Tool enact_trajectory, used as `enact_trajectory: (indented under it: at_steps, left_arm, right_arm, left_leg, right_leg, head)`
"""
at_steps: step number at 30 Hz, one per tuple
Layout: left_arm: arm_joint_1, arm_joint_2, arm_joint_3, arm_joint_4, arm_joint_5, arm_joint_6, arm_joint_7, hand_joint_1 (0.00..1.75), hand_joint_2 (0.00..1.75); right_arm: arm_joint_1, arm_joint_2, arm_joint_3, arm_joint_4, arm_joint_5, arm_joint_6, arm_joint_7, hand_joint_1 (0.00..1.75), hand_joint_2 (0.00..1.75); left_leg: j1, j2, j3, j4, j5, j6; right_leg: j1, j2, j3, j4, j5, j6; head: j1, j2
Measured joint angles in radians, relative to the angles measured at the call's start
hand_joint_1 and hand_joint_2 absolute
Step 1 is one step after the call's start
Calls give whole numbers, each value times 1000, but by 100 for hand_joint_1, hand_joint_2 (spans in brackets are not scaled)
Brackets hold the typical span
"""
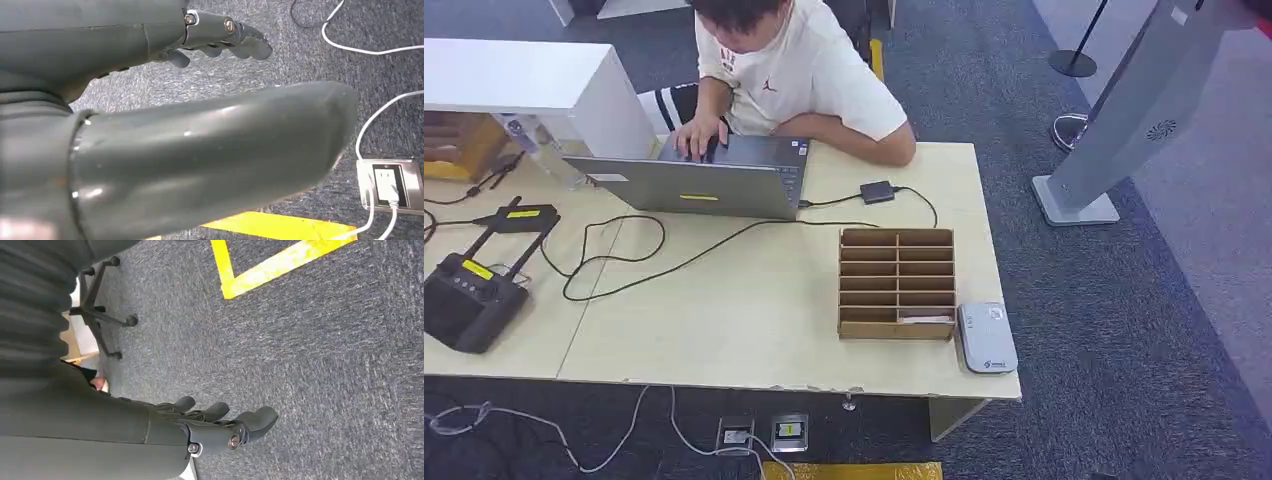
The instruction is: Pass the card to the sensor for recognition and then transmit it.
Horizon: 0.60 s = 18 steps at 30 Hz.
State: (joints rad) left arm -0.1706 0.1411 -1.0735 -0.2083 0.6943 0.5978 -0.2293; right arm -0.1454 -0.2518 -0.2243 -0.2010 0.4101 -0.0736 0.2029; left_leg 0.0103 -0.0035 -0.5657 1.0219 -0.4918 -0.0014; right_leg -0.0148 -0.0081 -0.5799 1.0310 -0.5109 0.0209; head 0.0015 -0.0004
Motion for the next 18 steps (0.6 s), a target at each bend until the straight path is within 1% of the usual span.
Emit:
enact_trajectory:
  at_steps: [18]
  left_arm:
    - [-1, 0, -1, 0, 2, 2, 0, 0, 0]
  right_arm:
    - [0, 0, 2, 0, 0, 2, 0, 0, 175]
  left_leg:
    - [0, 0, 0, 0, 0, 0]
  right_leg:
    - [0, 0, 0, 0, 0, 0]
  head:
    - [0, 0]
